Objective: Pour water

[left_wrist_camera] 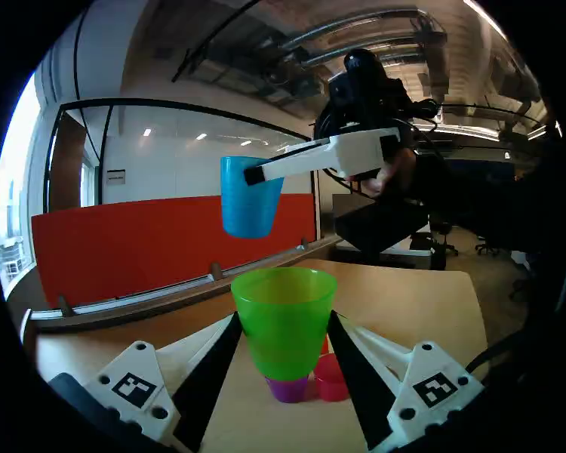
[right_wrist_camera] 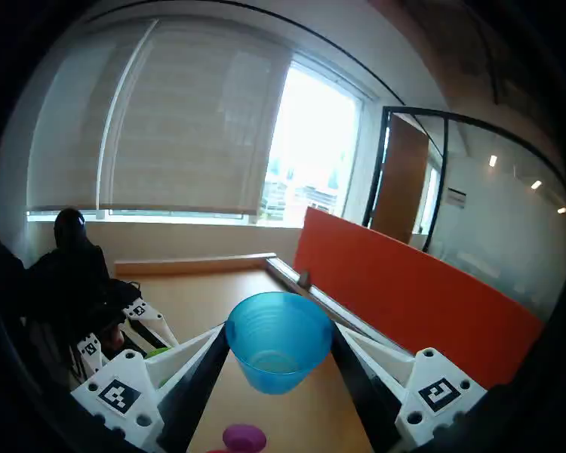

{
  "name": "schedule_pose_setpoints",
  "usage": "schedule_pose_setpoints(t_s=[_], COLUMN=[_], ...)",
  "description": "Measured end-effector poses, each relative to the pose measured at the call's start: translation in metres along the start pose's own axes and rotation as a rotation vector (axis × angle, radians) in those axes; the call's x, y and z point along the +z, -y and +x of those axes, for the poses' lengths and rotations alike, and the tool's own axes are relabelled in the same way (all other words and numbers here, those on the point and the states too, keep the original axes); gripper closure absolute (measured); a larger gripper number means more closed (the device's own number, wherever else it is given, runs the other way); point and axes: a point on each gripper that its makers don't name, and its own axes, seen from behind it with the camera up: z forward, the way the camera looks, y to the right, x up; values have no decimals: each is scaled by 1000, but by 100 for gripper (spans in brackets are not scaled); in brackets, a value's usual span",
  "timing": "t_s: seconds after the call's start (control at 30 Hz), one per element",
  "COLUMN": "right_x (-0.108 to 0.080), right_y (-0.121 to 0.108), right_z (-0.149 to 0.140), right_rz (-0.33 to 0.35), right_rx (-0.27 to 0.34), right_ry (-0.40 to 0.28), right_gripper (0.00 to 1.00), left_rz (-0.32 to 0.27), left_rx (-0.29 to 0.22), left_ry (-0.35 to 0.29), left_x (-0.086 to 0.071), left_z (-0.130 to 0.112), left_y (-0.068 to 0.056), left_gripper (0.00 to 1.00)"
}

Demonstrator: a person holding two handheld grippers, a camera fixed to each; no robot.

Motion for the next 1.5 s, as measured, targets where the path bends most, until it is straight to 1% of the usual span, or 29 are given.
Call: schedule_pose_setpoints(t_s=[0.2, 0.4, 0.5, 0.87, 1.1, 1.3, 1.5], right_x=[-1, -3, -4, -14, -22, -34, -45], right_y=[-1, 1, 0, 0, -4, -10, -12], right_z=[-7, -13, -16, -34, -47, -59, -70], right_rz=[-4, 10, 14, 19, 13, 6, 4], right_rx=[11, 51, 60, 60, 66, 70, 81], right_ry=[36, 63, 77, 131, 156, 173, 188], right_gripper=[7, 7, 7, 7, 7, 7, 7], left_rz=[-8, -7, -11, -22, -24, -29, -28], left_rx=[-16, -9, -8, 2, 3, 21, 30], left_ry=[22, 45, 65, 126, 174, 219, 261], left_x=[0, -4, -6, -8, -11, -13, -11], left_z=[-4, -6, -9, -21, -31, -41, -51], left_y=[0, 1, 1, 3, 8, 10, 12], left_gripper=[19, 19, 19, 19, 20, 19, 19])
